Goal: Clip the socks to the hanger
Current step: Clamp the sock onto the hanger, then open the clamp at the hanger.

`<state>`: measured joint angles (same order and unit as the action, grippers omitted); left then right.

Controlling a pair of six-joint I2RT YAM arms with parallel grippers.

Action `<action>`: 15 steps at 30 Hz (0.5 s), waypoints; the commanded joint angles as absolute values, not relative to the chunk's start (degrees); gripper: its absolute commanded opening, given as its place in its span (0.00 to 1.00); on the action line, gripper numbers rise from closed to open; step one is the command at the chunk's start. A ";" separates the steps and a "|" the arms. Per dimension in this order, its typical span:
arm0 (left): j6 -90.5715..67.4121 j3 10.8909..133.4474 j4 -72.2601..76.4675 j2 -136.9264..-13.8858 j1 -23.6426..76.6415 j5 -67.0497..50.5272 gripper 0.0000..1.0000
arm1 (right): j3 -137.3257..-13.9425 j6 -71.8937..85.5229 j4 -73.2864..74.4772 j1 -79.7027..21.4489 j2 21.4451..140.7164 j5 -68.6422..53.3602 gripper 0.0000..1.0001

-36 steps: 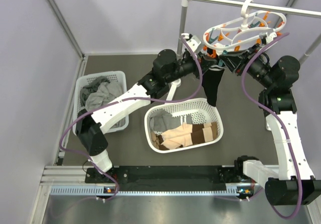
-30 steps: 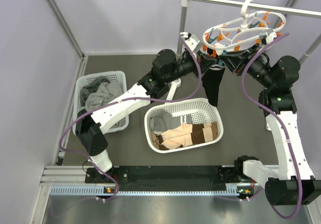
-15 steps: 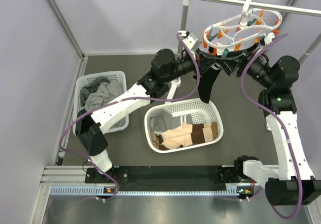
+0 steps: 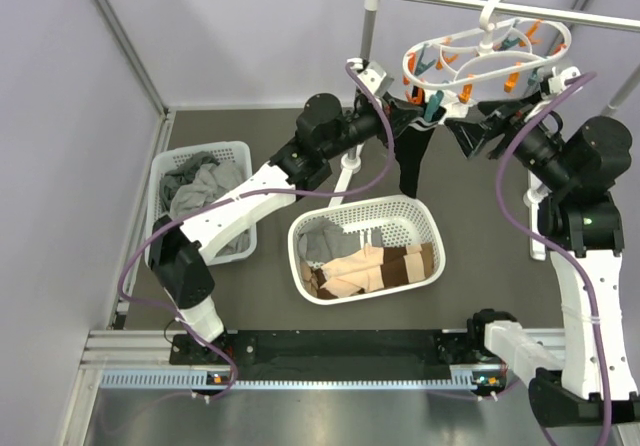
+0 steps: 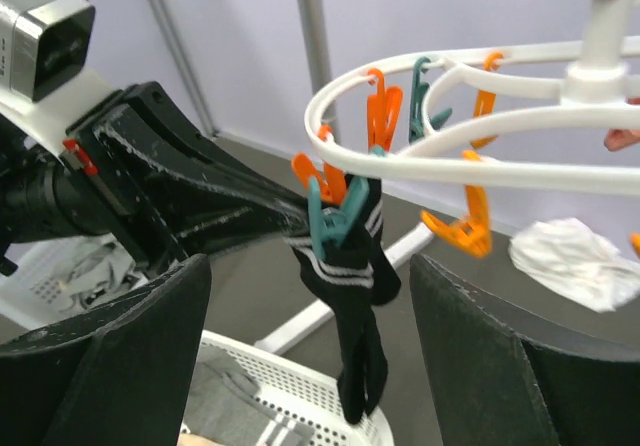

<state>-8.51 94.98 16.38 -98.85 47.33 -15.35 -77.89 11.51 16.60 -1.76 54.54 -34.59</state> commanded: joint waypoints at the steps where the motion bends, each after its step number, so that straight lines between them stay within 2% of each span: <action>1: -6.95 94.66 18.90 -95.45 45.97 -15.03 0.04 | -81.30 6.33 24.16 -1.24 53.35 -26.72 0.79; 7: -6.33 94.57 18.46 -94.66 44.83 -15.38 0.04 | -80.07 3.61 22.59 2.02 54.14 -27.94 0.79; 15: -6.24 94.48 18.63 -94.04 44.56 -15.91 0.04 | -76.91 1.76 12.58 2.29 57.12 -33.31 0.75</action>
